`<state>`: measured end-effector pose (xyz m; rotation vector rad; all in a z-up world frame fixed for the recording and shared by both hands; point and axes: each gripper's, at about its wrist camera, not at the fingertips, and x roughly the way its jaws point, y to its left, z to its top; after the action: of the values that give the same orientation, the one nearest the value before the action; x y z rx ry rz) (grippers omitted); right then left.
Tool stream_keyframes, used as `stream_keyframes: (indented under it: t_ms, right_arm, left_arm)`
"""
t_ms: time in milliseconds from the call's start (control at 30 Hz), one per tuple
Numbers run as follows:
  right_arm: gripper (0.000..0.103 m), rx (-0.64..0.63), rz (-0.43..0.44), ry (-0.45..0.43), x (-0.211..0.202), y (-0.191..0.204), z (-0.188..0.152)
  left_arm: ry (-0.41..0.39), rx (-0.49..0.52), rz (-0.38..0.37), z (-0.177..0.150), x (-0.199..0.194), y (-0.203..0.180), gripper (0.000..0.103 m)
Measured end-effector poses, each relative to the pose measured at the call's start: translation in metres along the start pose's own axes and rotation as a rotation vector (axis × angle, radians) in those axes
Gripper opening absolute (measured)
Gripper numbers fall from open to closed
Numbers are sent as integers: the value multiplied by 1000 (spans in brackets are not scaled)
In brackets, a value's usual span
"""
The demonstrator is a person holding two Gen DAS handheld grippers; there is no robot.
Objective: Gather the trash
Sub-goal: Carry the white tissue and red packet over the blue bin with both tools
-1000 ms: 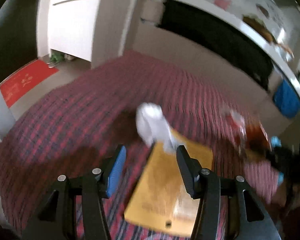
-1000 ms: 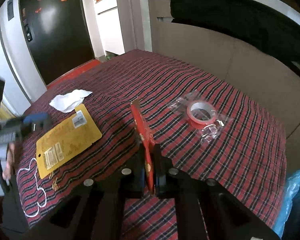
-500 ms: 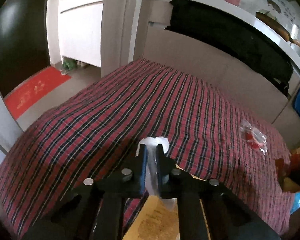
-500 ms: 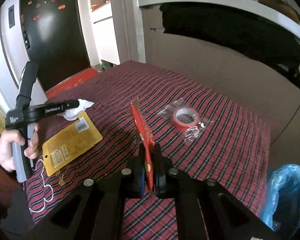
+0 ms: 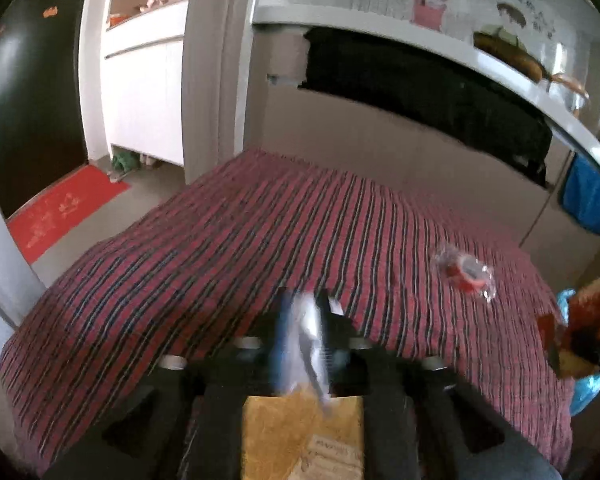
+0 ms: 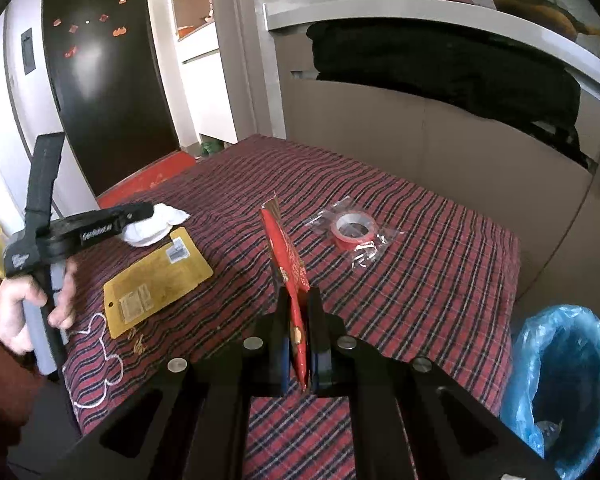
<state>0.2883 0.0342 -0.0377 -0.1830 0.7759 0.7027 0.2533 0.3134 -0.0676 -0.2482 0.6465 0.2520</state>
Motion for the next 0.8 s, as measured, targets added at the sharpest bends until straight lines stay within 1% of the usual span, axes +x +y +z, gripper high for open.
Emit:
stream_keyframes:
  t_ms: [33, 67, 133, 167, 200, 233, 300, 367, 400, 433, 467, 500, 533, 700, 800]
  right_arm:
    - [6, -2, 0, -1, -2, 0, -2]
    - [6, -5, -1, -1, -4, 0, -4]
    - [6, -10, -4, 2, -6, 2, -7]
    - [6, -10, -4, 3, -7, 2, -7]
    - [6, -11, -4, 4, -7, 3, -8]
    - [6, -11, -4, 6, -7, 3, -8]
    - [6, -9, -4, 6, -7, 4, -8]
    - [6, -6, -4, 7, -6, 4, -8]
    - [6, -5, -5, 9, -6, 4, -8]
    - [6, -3, -6, 9, -6, 3, -8]
    - [6, 0, -6, 9, -6, 3, -8]
    - [6, 4, -6, 8, -6, 2, -8]
    - [6, 8, -9, 8, -7, 1, -8]
    - [6, 20, -18, -6, -12, -2, -8]
    - [6, 23, -22, -26, -21, -5, -8]
  left_arm:
    - [-11, 12, 23, 0, 2, -1, 74]
    - [-9, 25, 43, 1, 5, -2, 78]
    - [27, 27, 38, -1, 13, 0, 78]
    - [59, 15, 19, -2, 19, 1, 77]
    - [96, -5, -1, -3, 25, 4, 70]
    - [132, -26, -22, -4, 31, 7, 61]
    - [181, -51, -41, -8, 40, 11, 56]
    - [198, -57, -13, -13, 43, 14, 56]
    - [202, -56, -13, -16, 43, 14, 52]
    - [205, -58, -21, -18, 43, 14, 43]
    - [210, -63, -33, -19, 42, 14, 38]
    - [211, -67, -42, -20, 40, 13, 28]
    - [210, -64, -44, -21, 38, 11, 25]
    - [162, -27, -32, -17, 15, -6, 21]
    - [105, 6, -44, -10, -7, -26, 21]
